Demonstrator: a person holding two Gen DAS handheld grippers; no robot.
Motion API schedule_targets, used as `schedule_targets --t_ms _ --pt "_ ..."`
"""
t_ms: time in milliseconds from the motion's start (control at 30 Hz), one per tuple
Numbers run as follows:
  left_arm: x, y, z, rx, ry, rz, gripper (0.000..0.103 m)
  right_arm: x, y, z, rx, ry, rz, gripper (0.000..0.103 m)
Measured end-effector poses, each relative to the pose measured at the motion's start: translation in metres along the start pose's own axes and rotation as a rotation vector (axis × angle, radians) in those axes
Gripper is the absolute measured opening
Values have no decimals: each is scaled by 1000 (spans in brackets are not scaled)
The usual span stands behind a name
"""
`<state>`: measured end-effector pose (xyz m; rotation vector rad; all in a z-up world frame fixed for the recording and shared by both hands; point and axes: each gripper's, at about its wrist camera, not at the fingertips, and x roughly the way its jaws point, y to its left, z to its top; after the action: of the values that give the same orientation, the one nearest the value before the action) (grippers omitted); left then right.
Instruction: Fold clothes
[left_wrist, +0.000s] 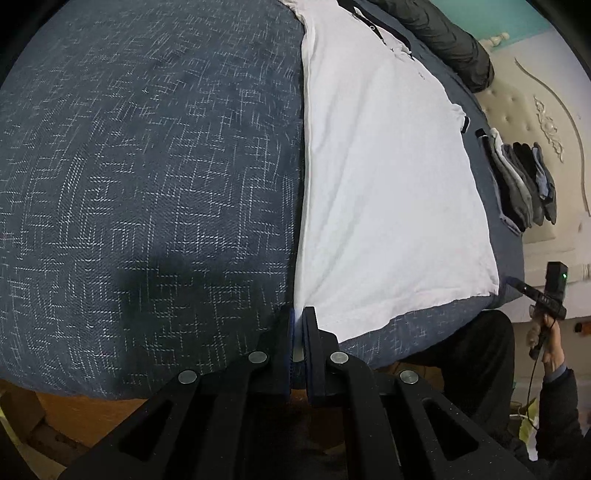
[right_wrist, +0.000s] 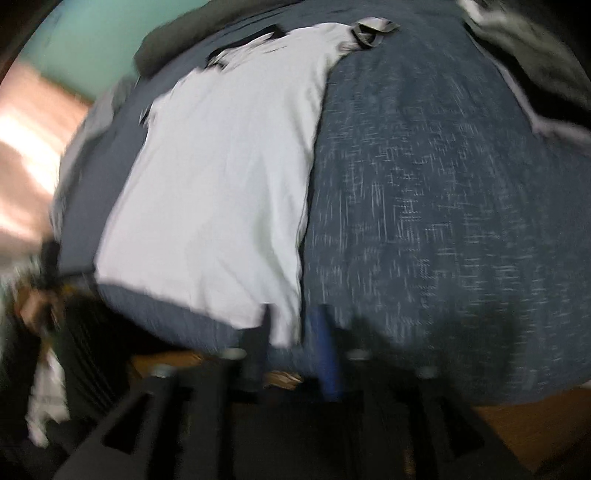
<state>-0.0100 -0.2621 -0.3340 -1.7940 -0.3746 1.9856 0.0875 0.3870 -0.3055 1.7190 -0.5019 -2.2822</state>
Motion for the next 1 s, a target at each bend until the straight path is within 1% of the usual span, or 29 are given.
schedule_targets --t_ms 67,167,200,233,267,300,333,400,467,500,567,667,833,933,1000 --pt "-1 -1 0 2 -3 0 5 12 -2 4 47 14 18 43" --pt "-4 -5 -1 16 -10 11 5 33 3 6 59 63 15 43" --pt "-5 -7 -1 21 -12 15 5 39 5 6 57 83 11 43" --pt "-6 -8 -1 26 -14 19 5 44 7 5 54 97 9 40" --pt "-7 -10 -1 31 -17 23 5 48 10 4 52 109 7 26" --pt "-8 -11 -1 36 -19 26 5 47 10 3 54 105 1 8" --pt "-9 -13 -1 41 -21 30 5 46 11 3 56 102 -5 4" --pt "-11 -16 -1 51 -26 37 5 43 11 1 60 94 -16 3" --pt "-13 -21 1 64 -30 43 5 28 13 -1 55 59 -16 3" --pt "-17 -24 1 73 -36 41 5 21 14 -3 54 45 -11 3" --pt "-25 -30 0 91 -47 29 5 12 16 -6 27 39 -30 3" --pt "-21 -33 -1 104 -29 36 5 -1 20 -12 -13 30 -60 3" --pt "0 -25 2 69 0 60 5 20 16 -18 -9 70 -111 3" --pt "1 -22 3 67 -3 67 5 26 23 -25 -5 77 -123 3" --pt "2 -19 5 62 2 67 5 32 25 -23 -26 84 -142 3"
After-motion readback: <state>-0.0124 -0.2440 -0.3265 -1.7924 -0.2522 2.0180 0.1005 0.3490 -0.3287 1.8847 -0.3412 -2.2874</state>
